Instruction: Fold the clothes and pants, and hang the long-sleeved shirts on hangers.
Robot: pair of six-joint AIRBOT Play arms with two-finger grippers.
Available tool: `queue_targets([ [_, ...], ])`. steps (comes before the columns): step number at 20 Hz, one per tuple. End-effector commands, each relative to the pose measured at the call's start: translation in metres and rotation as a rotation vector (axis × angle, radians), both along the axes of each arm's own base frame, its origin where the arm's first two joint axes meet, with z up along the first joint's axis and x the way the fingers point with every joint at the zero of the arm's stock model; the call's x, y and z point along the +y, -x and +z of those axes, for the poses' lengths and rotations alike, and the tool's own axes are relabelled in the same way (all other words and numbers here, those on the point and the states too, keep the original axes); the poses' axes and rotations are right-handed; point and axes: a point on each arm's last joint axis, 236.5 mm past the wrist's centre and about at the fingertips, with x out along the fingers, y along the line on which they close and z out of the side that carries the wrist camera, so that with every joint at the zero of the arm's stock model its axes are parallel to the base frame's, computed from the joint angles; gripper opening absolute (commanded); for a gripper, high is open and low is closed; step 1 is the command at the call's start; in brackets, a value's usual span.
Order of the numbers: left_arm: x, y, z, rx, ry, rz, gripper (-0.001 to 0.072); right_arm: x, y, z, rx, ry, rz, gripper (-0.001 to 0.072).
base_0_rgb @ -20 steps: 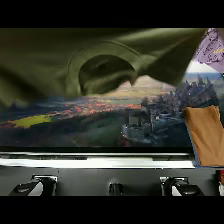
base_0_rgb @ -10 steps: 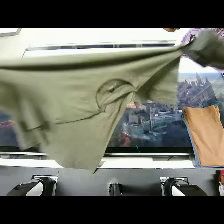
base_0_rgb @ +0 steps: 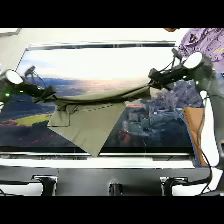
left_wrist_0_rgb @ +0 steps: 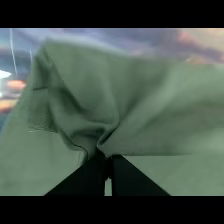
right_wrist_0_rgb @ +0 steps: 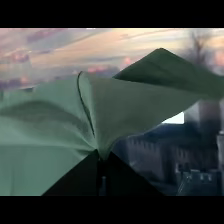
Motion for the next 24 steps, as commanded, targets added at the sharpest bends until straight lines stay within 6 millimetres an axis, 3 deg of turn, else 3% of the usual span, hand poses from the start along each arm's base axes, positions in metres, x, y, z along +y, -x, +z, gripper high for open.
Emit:
queue_targets([
  [1, -0.004, -0.006, -0.028, 0.038, 0.007, -0.002, 0.0381, 0.002, -0.021, -0.024, -0.006, -0.012, -0.042, 0.0027],
  [2, 0.002, -0.005, -0.016, 0.031, 0.006, 0.003, 0.0619, 0.002, -0.021, -0.023, -0.010, -0.010, -0.042, 0.0027],
  [3, 0.011, -0.003, 0.000, 0.020, 0.006, 0.013, 0.0698, 0.002, -0.020, -0.022, -0.007, -0.008, -0.039, 0.0027],
  [6, 0.043, 0.026, 0.054, -0.010, -0.013, 0.055, 0.0697, 0.002, -0.012, -0.021, 0.015, -0.003, -0.022, 0.0027],
  [9, 0.052, 0.088, 0.062, 0.026, -0.024, 0.117, 0.0685, 0.002, -0.007, -0.018, 0.014, 0.005, -0.001, 0.0027],
  [10, 0.040, 0.114, 0.056, 0.049, 0.015, 0.155, 0.0675, 0.002, -0.005, -0.018, 0.017, 0.010, 0.013, 0.0027],
  [12, -0.013, 0.156, 0.048, 0.057, 0.201, 0.160, 0.0675, 0.003, 0.002, -0.020, 0.040, 0.015, 0.034, 0.0027],
  [14, -0.059, 0.186, 0.038, 0.043, 0.355, 0.183, 0.0676, 0.003, 0.007, -0.022, 0.049, 0.023, 0.064, 0.0027],
  [18, -0.100, 0.243, -0.016, 0.169, 0.395, 0.232, 0.0677, 0.004, 0.012, -0.023, 0.067, 0.025, 0.079, 0.0027],
  [20, -0.118, 0.260, -0.033, 0.216, 0.384, 0.200, 0.0676, 0.004, 0.015, -0.024, 0.076, 0.026, 0.084, 0.0027],
  [24, -0.147, 0.267, -0.049, 0.234, 0.372, 0.181, 0.0676, 0.005, 0.022, -0.025, 0.104, 0.026, 0.098, 0.0027],
])
